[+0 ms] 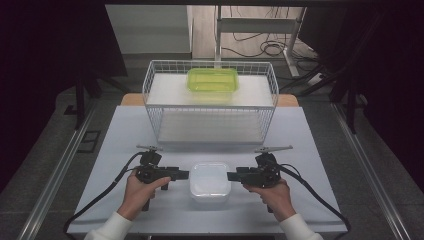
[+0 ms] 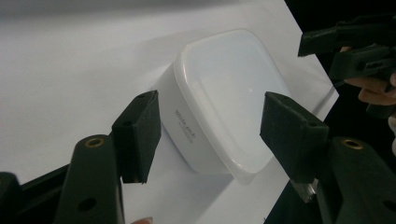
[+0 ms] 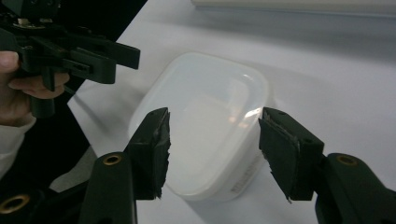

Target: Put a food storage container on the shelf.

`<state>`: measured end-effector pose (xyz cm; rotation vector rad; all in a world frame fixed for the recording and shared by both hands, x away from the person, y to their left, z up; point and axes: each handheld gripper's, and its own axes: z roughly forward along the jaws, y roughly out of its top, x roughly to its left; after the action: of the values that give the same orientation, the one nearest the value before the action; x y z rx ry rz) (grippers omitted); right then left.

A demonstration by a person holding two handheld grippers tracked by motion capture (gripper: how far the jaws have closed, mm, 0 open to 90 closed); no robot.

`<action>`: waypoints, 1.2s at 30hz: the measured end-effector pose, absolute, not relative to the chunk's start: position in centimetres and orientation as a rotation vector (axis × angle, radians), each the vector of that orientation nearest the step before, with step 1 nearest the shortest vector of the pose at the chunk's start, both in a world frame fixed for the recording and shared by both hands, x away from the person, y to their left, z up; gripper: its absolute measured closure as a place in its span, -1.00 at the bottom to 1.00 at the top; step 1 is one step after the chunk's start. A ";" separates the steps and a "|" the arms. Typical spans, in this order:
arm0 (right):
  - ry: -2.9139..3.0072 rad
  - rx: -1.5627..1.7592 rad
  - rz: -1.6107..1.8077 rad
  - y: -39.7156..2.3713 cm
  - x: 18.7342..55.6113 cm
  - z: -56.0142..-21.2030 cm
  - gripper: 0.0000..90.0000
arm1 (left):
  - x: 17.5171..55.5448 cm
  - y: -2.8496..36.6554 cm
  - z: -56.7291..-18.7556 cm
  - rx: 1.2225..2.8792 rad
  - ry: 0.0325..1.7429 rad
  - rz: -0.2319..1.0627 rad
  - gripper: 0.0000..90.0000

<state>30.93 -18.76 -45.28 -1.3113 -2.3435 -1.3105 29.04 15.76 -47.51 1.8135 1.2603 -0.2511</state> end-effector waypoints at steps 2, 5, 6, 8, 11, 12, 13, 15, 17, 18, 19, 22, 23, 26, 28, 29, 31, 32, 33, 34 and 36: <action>-2.343 -1.329 -1.295 -18.4 31.1 -45.5 -0.03 | 29.0 15.6 -47.8 1.830 1.265 -0.256 -0.16; -2.354 -1.353 -1.257 -18.1 31.4 -46.1 0.00 | 29.0 15.4 -48.1 1.831 1.264 -0.286 -0.16; -2.362 -1.356 -1.247 -18.1 31.5 -46.3 0.00 | 29.1 15.3 -48.3 1.825 1.262 -0.305 -0.16; -2.362 -1.353 -1.237 -17.9 31.5 -46.5 0.01 | 29.2 15.1 -48.5 1.830 1.271 -0.307 -0.16; -2.353 -1.355 -1.233 -17.9 31.6 -46.7 0.01 | 29.2 14.9 -48.9 1.818 1.286 -0.321 -0.13; -2.346 -1.356 -1.228 -17.8 31.7 -46.8 0.01 | 29.2 14.9 -49.0 1.818 1.291 -0.326 -0.12; -2.339 -1.354 -1.226 -17.8 31.7 -46.9 0.01 | 29.3 14.9 -49.1 1.814 1.296 -0.328 -0.10; -2.331 -1.352 -1.219 -17.7 31.8 -47.2 0.02 | 29.3 14.8 -49.3 1.792 1.318 -0.338 -0.09; -2.322 -1.358 -1.212 -17.7 31.8 -47.4 0.04 | 29.3 14.9 -49.6 1.760 1.334 -0.371 -0.07; -2.316 -1.361 -1.210 -17.7 31.9 -47.5 0.05 | 29.4 15.0 -49.8 1.742 1.341 -0.390 -0.05; -2.307 -1.363 -1.207 -17.7 31.9 -47.7 0.06 | 29.4 15.0 -49.9 1.736 1.348 -0.400 -0.03; -2.286 -1.372 -1.199 -17.8 32.0 -48.0 0.08 | 29.4 15.0 -50.2 1.729 1.362 -0.398 0.04; -2.280 -1.376 -1.196 -17.8 32.0 -48.1 0.09 | 29.5 15.0 -50.3 1.732 1.359 -0.404 0.06; -2.262 -1.395 -1.191 -18.0 32.1 -48.2 0.17 | 29.6 14.9 -50.7 1.721 1.362 -0.434 0.16; -2.257 -1.404 -1.167 -18.0 32.1 -48.4 0.21 | 29.6 14.9 -50.9 1.712 1.358 -0.459 0.20; -2.250 -1.403 -1.156 -17.9 32.1 -48.6 0.23 | 29.6 14.8 -51.0 1.706 1.357 -0.470 0.22; -2.241 -1.409 -1.150 -17.8 32.0 -48.7 0.25 | 29.7 14.8 -51.0 1.698 1.351 -0.487 0.29; -2.235 -1.411 -1.149 -17.8 32.0 -48.7 0.30 | 29.6 14.7 -51.1 1.688 1.347 -0.500 0.35; -2.227 -1.409 -1.154 -17.8 32.0 -48.7 0.35 | 29.6 14.7 -51.1 1.685 1.352 -0.492 0.39; -2.224 -1.416 -1.152 -17.8 32.0 -48.6 0.37 | 29.5 14.6 -51.1 1.682 1.355 -0.487 0.40; -2.207 -1.434 -1.151 -17.9 32.0 -48.6 0.40 | 29.4 14.7 -50.9 1.662 1.363 -0.471 0.48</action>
<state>31.96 -17.85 -48.63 -1.4341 -2.2070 -1.1515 29.36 14.74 -50.89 1.6616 1.3631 -0.4706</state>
